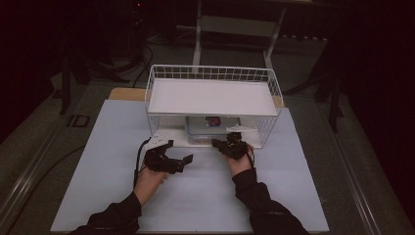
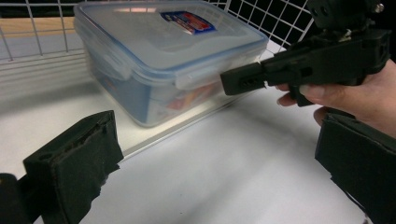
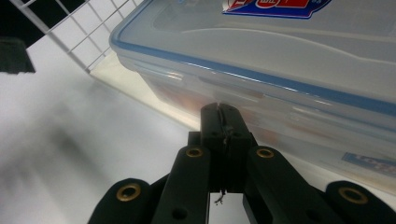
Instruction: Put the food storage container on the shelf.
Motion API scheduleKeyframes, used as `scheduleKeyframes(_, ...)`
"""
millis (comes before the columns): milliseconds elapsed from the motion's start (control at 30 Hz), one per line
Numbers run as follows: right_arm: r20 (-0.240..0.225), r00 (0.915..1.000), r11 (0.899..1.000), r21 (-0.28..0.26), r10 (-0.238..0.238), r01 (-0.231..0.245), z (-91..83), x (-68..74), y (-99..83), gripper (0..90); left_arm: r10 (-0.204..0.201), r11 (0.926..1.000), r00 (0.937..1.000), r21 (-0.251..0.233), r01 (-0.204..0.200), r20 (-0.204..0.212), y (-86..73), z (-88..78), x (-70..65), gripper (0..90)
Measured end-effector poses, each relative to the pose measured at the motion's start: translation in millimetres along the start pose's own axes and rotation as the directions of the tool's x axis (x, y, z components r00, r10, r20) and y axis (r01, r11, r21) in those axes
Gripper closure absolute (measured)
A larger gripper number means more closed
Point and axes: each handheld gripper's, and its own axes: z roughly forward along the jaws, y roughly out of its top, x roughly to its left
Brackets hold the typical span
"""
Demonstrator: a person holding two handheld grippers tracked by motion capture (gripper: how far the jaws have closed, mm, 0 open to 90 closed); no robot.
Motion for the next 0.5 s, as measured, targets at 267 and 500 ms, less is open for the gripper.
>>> scheduleKeyframes(267,0.010,0.9996,1.000,-0.012,0.028,-0.028,11.9,-3.1,10.7,89.5,0.016,0.9999,0.9999,0.002,-0.016,-0.002,-0.8,1.0,2.0,0.0)
scheduleKeyframes(500,-0.001,0.9995,0.999,-0.010,0.032,-0.032,17.3,-2.8,12.6,85.5,0.026,0.9996,0.9997,0.009,-0.026,-0.001,-1.4,0.6,3.6,0.0)
